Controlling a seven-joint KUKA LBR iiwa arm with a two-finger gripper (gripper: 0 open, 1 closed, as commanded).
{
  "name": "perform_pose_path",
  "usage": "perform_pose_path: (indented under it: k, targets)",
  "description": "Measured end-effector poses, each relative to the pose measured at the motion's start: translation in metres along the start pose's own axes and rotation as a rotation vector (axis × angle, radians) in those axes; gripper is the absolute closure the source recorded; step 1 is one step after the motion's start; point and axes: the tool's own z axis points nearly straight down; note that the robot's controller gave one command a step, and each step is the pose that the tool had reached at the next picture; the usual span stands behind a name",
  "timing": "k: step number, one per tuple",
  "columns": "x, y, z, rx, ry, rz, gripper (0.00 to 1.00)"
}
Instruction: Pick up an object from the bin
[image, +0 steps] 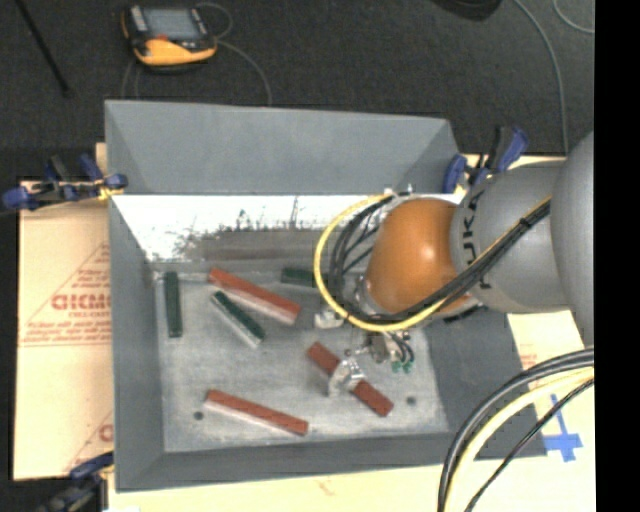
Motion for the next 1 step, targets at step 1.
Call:
perform_pose_path:
  k: [1]
  targets:
    - [0.0146,-0.0001,0.0075,-0.003,0.057,0.002,1.0]
